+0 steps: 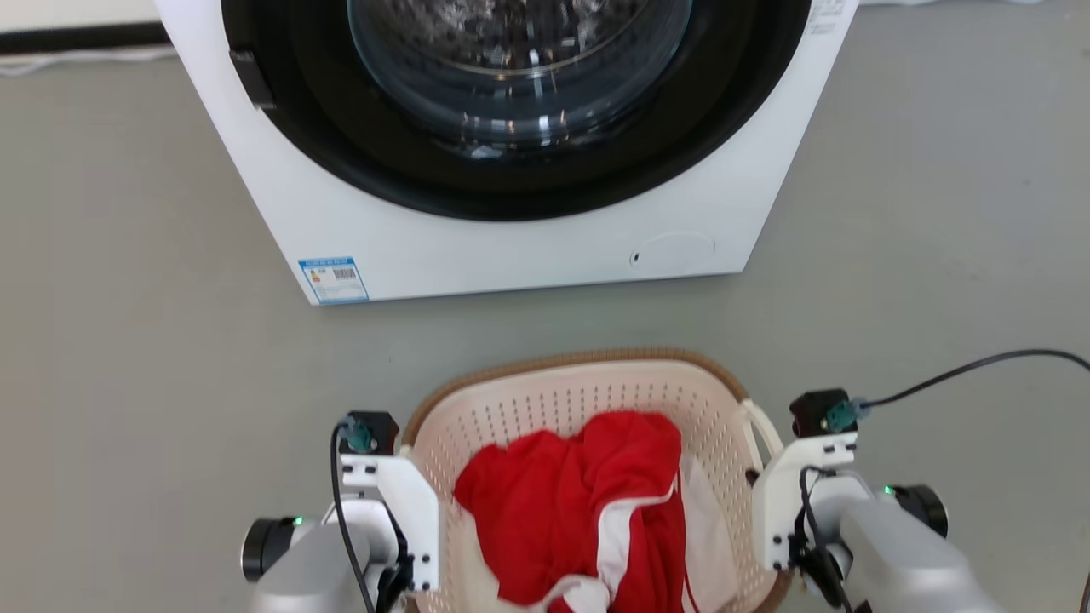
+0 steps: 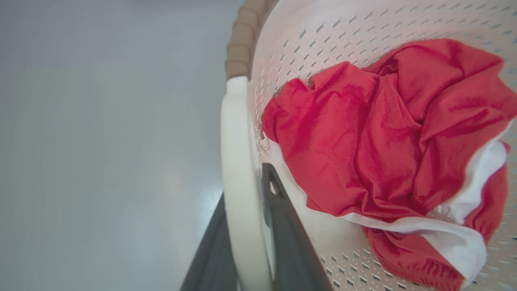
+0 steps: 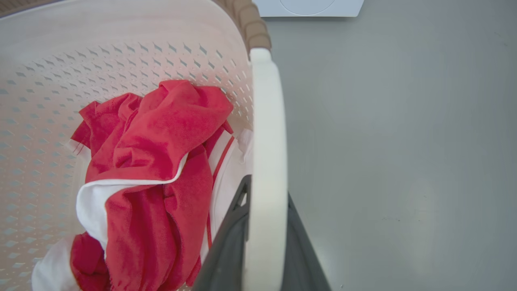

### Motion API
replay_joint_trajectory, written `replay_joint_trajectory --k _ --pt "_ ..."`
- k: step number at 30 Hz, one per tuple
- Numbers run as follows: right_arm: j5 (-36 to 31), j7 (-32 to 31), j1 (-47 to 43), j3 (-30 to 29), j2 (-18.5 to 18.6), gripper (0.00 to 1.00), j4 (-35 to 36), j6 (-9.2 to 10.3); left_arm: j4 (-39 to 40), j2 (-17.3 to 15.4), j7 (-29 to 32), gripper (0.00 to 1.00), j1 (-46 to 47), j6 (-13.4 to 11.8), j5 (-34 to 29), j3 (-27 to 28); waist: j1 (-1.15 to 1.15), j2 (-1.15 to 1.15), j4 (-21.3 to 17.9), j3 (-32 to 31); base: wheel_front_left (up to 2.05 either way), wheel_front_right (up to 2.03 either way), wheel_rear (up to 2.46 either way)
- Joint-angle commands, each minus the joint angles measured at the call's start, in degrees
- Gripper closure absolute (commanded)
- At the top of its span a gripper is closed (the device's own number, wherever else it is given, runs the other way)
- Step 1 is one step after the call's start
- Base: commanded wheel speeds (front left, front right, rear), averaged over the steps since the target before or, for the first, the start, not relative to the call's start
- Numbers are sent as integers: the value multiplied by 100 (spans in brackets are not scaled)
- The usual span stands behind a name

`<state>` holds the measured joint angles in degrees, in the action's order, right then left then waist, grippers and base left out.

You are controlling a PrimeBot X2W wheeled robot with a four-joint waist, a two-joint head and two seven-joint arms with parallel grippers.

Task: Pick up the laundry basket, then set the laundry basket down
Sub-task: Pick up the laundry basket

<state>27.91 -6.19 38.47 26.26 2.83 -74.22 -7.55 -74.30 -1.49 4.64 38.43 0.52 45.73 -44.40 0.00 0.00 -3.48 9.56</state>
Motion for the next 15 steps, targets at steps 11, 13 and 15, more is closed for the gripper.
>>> replay_joint_trajectory --k 11,13,15 --pt "379 -277 -534 574 5 100 313 6 34 -145 69 100 -366 5 19 -73 0 0 -172 -701 0 0 0" --pt "429 -299 -578 628 5 100 313 6 34 -144 87 100 -419 4 32 -91 0 0 -181 -776 0 0 0" --pt "498 -316 -590 691 5 100 316 6 34 -143 102 100 -441 5 48 -112 0 0 -185 -819 0 0 0"
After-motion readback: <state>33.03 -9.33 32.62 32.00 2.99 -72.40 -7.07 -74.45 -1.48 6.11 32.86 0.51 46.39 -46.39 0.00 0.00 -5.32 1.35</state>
